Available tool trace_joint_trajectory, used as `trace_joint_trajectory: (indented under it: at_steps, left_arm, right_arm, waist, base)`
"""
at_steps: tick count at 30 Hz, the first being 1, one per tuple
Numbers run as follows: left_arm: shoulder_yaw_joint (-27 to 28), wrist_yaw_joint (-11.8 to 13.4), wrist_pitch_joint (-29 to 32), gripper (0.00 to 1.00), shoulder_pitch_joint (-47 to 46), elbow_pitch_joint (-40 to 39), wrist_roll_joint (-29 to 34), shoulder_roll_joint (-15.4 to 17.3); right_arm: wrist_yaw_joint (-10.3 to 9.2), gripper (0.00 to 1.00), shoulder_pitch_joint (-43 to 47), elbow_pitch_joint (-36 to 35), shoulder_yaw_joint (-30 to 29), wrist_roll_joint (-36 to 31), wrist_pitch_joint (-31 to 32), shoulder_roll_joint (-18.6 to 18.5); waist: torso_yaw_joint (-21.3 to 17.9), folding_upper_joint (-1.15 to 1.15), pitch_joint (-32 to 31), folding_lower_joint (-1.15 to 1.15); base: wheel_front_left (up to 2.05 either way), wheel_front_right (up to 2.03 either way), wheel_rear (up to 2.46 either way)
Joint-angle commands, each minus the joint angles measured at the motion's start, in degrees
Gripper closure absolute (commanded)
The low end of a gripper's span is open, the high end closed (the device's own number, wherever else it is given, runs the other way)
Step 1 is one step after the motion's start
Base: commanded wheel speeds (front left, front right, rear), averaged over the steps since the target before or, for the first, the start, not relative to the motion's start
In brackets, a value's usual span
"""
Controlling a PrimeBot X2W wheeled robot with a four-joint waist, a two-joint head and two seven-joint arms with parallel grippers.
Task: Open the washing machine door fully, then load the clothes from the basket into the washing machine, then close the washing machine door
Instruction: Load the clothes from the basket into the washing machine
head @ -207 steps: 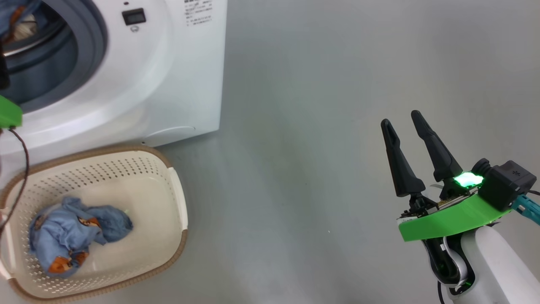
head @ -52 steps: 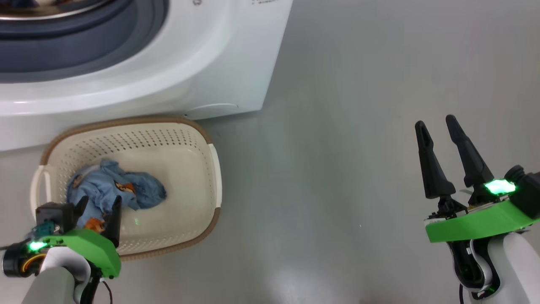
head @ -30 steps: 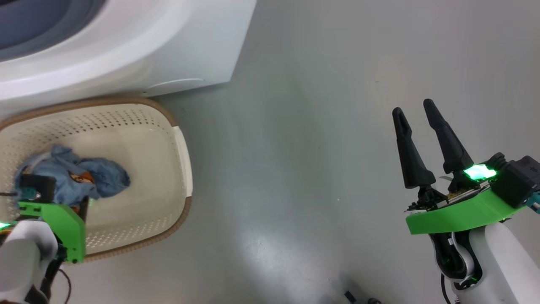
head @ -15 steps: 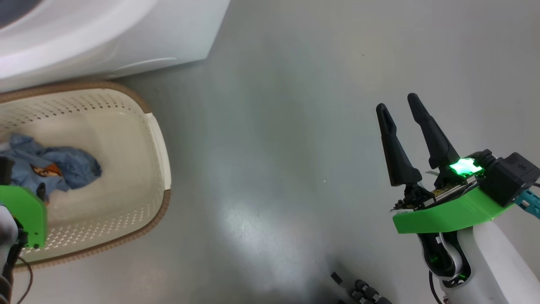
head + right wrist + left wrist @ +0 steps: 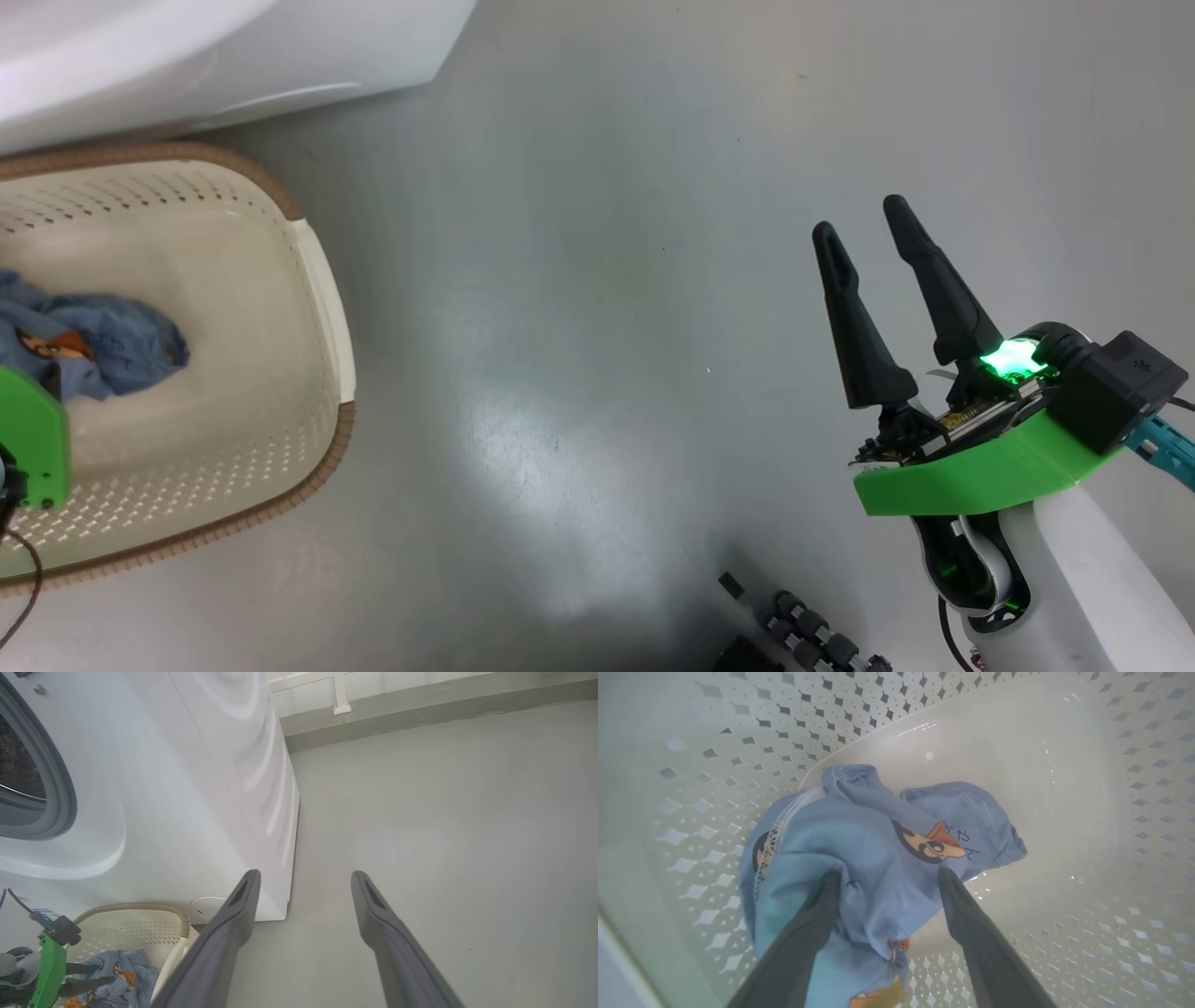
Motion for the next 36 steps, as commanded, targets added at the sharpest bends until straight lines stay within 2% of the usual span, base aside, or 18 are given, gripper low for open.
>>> trace_joint_trajectory:
  at_steps: [1, 7, 8, 9, 10, 11, 14, 15, 24, 36]
  left_arm:
    - [0.9, 0.4, 0.2, 0.0, -0.1, -0.2, -0.2, 2.9]
    - [0.4, 0.4, 0.4, 0.0, -0.4, -0.1, -0.4, 3.4]
    - [0.3, 0.3, 0.5, 0.12, -0.3, -0.1, -0.5, 3.5]
    - [0.3, 0.4, 0.5, 0.3, -0.3, -0.1, -0.6, 3.6]
    - [0.4, 0.5, 0.4, 0.52, -0.4, -0.1, -0.8, 3.7]
    - [0.4, 0.6, 0.4, 0.66, -0.4, -0.1, -0.9, 3.7]
    - [0.3, 0.8, 0.3, 0.96, -0.7, 0.0, -1.1, 3.7]
    - [0.2, 0.9, 0.2, 1.0, -0.8, 0.0, -1.2, 3.6]
    - [0.6, 1.2, -1.2, 1.0, -1.0, 0.0, -2.7, 2.5]
    - [4.3, 0.3, -8.2, 1.0, 1.2, 0.0, -8.4, -1.2]
  right_arm:
    - [0.31, 0.0, 0.8, -1.4, 1.0, -0.3, -0.5, -0.4]
    - [0.31, 0.0, 0.9, -1.7, 1.2, -0.4, -0.5, -0.3]
    - [0.31, 0.0, 0.9, -1.7, 1.3, -0.4, -0.5, -0.3]
    - [0.31, 0.0, 1.0, -1.7, 1.3, -0.4, -0.5, -0.3]
    - [0.31, 0.0, 1.0, -1.8, 1.3, -0.4, -0.5, -0.4]
    - [0.31, 0.0, 1.0, -1.8, 1.2, -0.4, -0.5, -0.4]
    - [0.31, 0.0, 1.1, -1.9, 1.0, -0.4, -0.5, -0.5]
    - [0.31, 0.0, 1.1, -1.9, 1.0, -0.5, -0.5, -0.5]
    - [0.31, 0.0, 0.8, -1.8, 0.4, -0.7, -0.5, -0.6]
    - [0.31, 0.0, 0.2, -0.8, -0.5, -0.4, -0.5, -0.6]
  waist:
    - [-0.1, 0.0, 0.5, -0.01]
    - [-0.5, 0.0, 1.1, -0.01]
    - [-0.6, 0.0, 1.2, -0.01]
    - [-0.6, 0.0, 1.2, -0.01]
    - [-0.7, 0.0, 1.3, -0.01]
    - [-0.7, 0.0, 1.3, -0.01]
    - [-0.6, 0.0, 1.6, -0.01]
    - [-0.5, 0.0, 1.6, -0.01]
    - [0.5, 0.0, 0.7, -0.01]
    - [3.1, 0.0, -4.1, -0.01]
  base:
    - [0.0, 0.0, 0.0]
    - [0.0, 0.0, 0.0]
    - [0.0, 0.0, 0.0]
    - [0.0, 0.0, 0.0]
    - [0.0, 0.0, 0.0]
    - [0.0, 0.0, 0.0]
    - [0.0, 0.0, 0.0]
    - [0.0, 0.0, 0.0]
    - [0.0, 0.0, 0.0]
    - [0.0, 0.0, 0.0]
